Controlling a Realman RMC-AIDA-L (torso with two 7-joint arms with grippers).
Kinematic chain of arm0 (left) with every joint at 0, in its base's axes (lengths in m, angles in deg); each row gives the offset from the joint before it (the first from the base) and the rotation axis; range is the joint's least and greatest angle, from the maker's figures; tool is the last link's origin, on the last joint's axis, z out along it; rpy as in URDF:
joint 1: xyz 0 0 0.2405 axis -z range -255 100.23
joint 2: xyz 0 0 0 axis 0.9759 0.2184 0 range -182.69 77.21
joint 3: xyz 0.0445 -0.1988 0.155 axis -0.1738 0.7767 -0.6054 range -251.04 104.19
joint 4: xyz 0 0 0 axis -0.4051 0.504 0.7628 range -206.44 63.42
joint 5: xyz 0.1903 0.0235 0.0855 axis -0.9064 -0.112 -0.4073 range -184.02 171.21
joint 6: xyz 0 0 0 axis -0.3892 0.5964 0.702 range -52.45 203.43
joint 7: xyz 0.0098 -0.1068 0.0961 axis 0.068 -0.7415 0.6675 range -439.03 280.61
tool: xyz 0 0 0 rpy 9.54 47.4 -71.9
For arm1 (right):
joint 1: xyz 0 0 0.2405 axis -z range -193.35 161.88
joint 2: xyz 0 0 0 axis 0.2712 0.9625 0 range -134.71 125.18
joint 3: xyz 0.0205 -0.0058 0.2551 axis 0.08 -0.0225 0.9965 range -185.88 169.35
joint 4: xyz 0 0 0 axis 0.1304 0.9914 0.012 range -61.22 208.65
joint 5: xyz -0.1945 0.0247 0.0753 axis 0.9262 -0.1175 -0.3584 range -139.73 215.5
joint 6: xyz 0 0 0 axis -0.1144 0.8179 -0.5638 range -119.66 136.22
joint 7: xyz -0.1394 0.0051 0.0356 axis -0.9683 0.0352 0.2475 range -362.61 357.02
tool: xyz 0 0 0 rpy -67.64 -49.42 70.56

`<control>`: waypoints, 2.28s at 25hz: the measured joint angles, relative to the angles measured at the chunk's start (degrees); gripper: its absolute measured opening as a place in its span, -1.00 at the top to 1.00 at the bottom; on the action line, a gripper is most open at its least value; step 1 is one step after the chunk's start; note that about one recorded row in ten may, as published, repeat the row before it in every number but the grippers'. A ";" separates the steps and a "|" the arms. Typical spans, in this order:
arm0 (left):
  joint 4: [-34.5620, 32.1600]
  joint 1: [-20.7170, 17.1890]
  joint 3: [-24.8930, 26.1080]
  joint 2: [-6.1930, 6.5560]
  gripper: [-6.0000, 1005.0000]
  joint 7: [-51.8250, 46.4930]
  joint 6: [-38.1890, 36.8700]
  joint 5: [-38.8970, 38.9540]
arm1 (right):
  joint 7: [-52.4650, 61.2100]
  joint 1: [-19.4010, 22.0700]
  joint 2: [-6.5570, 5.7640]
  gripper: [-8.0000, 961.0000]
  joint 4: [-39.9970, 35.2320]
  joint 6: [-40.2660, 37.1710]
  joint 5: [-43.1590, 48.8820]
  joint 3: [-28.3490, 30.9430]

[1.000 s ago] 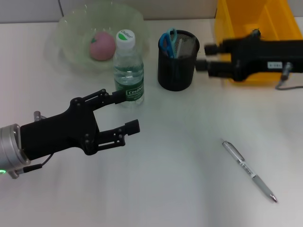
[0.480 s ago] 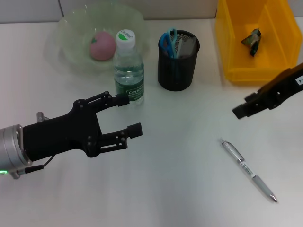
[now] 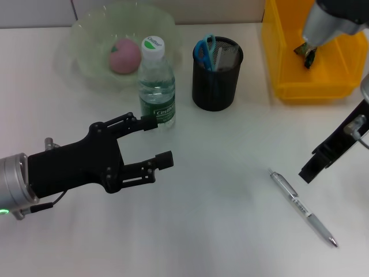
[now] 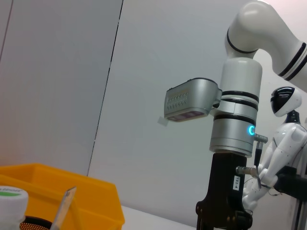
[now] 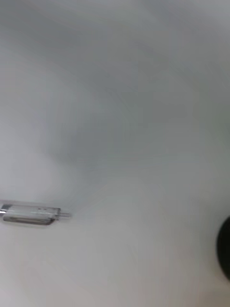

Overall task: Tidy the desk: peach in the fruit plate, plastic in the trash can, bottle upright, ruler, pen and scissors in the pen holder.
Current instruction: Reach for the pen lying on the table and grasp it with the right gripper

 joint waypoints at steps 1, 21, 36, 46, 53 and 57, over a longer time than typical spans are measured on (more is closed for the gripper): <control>0.00 0.00 0.00 0.00 -0.62 0.00 0.00 0.00 | 0.81 -0.18 0.04 -0.05 0.41 0.20 0.04 -0.42; 0.09 0.40 0.00 -0.10 -0.62 0.79 0.13 0.13 | 3.13 0.12 0.34 -0.05 13.74 12.59 -0.18 -3.25; 0.71 0.71 0.00 -0.09 -0.62 1.80 0.64 0.27 | 3.47 -0.83 0.49 -0.05 15.40 16.93 -0.45 -7.55; 0.71 0.89 -0.08 -0.03 -0.62 2.29 0.69 -0.09 | 3.61 -1.15 0.52 -0.04 16.77 17.55 -1.34 -8.82; 0.71 0.91 -0.09 0.00 -0.62 2.29 0.77 -0.09 | 3.70 -1.41 0.51 -0.05 17.12 18.28 -1.75 -9.64; 0.70 0.96 -0.09 0.00 -0.62 2.29 0.78 -0.08 | 3.63 -1.68 0.51 -0.05 18.01 18.34 -1.81 -9.72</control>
